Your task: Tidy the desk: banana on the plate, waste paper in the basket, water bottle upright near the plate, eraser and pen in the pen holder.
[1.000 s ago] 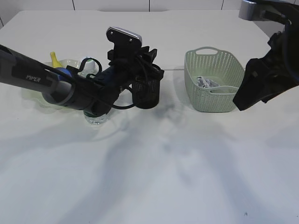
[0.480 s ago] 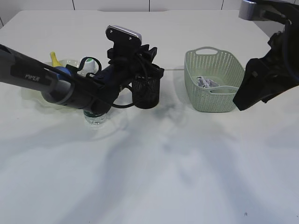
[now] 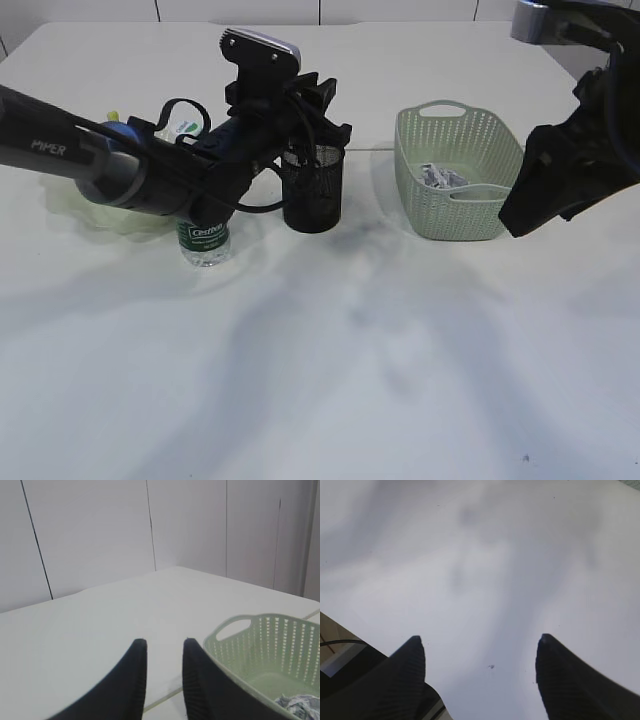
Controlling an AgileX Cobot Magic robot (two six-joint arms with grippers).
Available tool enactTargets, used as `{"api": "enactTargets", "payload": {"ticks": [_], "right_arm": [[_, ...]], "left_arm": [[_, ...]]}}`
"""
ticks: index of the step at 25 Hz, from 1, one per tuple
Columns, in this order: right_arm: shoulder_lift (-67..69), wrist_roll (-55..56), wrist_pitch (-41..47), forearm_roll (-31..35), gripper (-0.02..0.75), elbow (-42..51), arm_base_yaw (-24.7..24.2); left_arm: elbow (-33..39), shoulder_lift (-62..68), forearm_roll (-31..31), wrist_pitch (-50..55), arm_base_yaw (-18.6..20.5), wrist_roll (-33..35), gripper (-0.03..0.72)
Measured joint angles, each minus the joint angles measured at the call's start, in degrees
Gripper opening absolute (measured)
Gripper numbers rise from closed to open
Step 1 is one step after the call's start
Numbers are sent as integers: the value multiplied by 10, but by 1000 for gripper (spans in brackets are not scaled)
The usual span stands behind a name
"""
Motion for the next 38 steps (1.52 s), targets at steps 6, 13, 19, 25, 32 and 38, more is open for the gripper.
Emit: {"api": "enactTargets", "payload": {"ticks": [6,13,19,25,32,38], "right_arm": [[0,0,0,0,512,0,0],[0,0,0,0,512,0,0],[0,0,0,0,512,0,0],[0,0,0,0,512,0,0],[0,0,0,0,512,0,0],[0,31,-5,0,514,0,0]], "left_arm": [[0,-27,0,9,0,0,179],[0,-76,0,37,0,0,181],[0,-125,-2,104,2,0,181],[0,-177,-6,269,8,0,182],[0,-251,-91,512,64,0,219],[0,-287,-103,738,152,0,280]]}}
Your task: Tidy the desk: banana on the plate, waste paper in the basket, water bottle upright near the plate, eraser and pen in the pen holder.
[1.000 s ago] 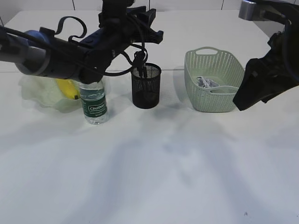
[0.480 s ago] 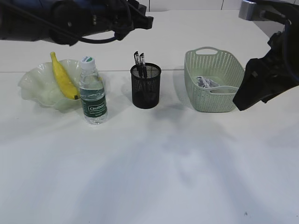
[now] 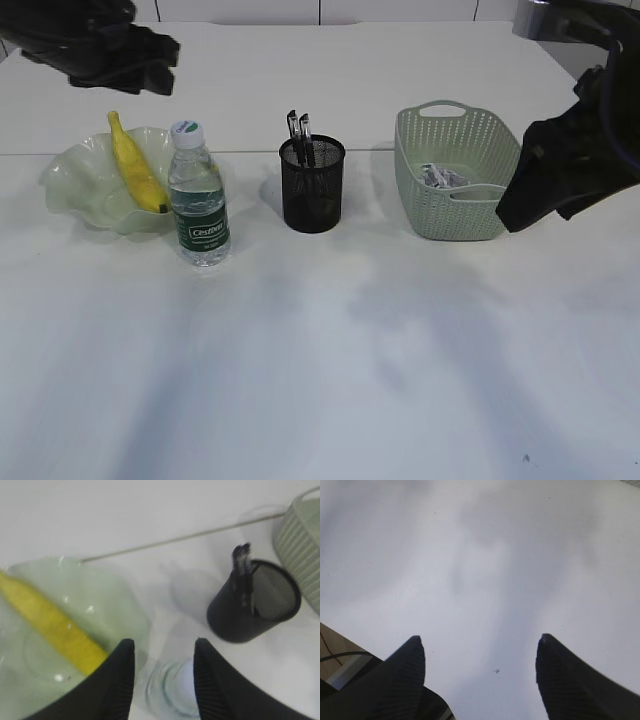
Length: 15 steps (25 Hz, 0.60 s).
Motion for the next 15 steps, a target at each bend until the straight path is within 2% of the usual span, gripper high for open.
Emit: {"api": "enactTargets", "payload": {"ticks": [4,8,10,15], "right_arm": [[0,17,-22,-3,513,0,0],[0,49,-38,-54,513,0,0],[0,56,-39,-73,513,0,-3],[0,67,-46,-106,513,0,-38]], "left_arm": [[0,-22,19,120,53,-1,283],[0,-26,109,241,88,-6,288],[0,-26,136,284,103,-6,298],[0,-28,153,332,139,-17,424]]}}
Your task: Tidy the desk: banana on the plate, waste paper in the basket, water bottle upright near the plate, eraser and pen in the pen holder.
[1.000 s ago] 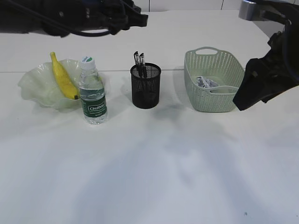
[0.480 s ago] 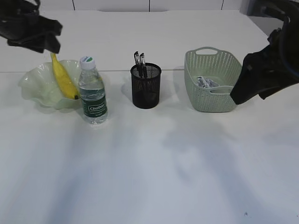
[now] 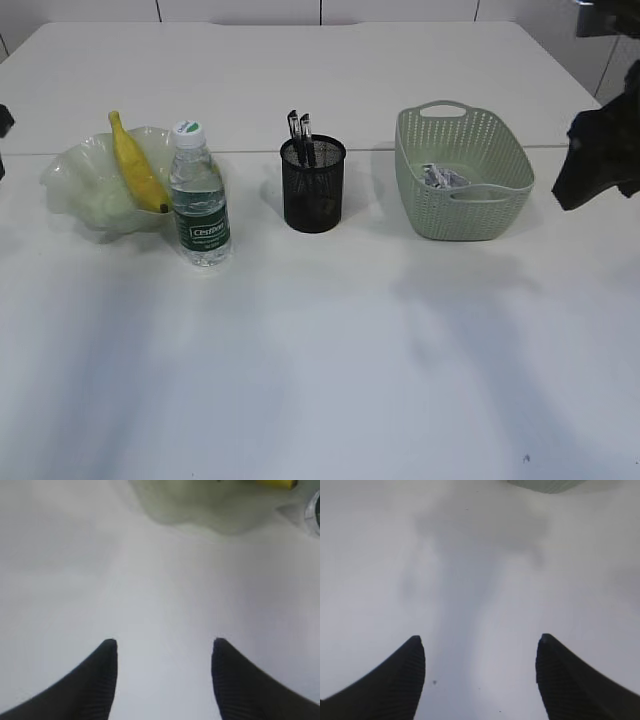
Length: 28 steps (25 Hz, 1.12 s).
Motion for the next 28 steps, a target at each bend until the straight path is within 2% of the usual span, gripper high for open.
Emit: {"api": "enactTargets", "payload": {"ticks": [3,7,13,20,28], "right_arm": [[0,3,0,0,513,0,-37],[0,6,9,0,513,0,-58],[0,8,32,61,513,0,-59],[-25,8,32,61,513,0,-59],[-141,11,47,55,513,16,-59]], "left_arm": [[0,-3,0,39,16,-8,465],[8,-22,-4,65,24,-11,476],[71,-111,-22,67,24,-29,478],[155,-243,-22,67,24,-46,479],[239,-407,-22,78,24,-52,479]]}}
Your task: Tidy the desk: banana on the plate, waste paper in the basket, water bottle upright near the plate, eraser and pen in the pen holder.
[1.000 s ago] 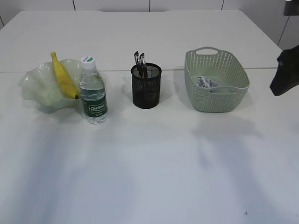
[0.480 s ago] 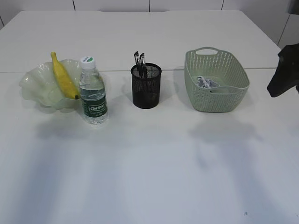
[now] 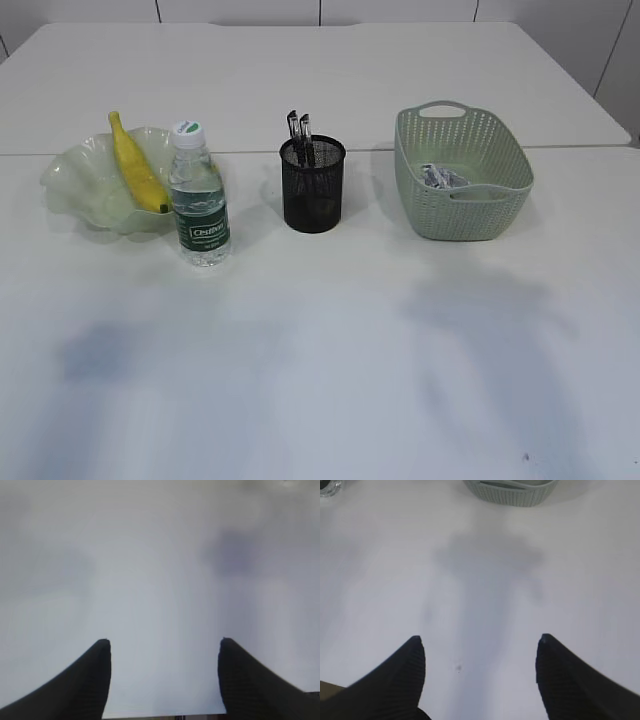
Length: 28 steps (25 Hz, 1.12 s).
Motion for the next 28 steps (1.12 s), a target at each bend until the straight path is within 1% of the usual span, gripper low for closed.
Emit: {"api": "enactTargets", "payload": {"ticks": [11,15,19,22,28], "right_arm": [[-229,48,6,-7,512,159,0],[-317,61,20,-11,512,188,0],[-381,82,23,-38,512,203,0],[-414,104,25,-51,513,207,0],[-467,141,26,-46,513,231,0]], "left_arm": [[89,-226,0,29,0,-6,479],[137,-298,0,32,0,-7,479],[189,-367,0,35,0,-7,477],[210,-414,4,37,0,-7,477],[229,-466,0,37,0,-7,477]]}}
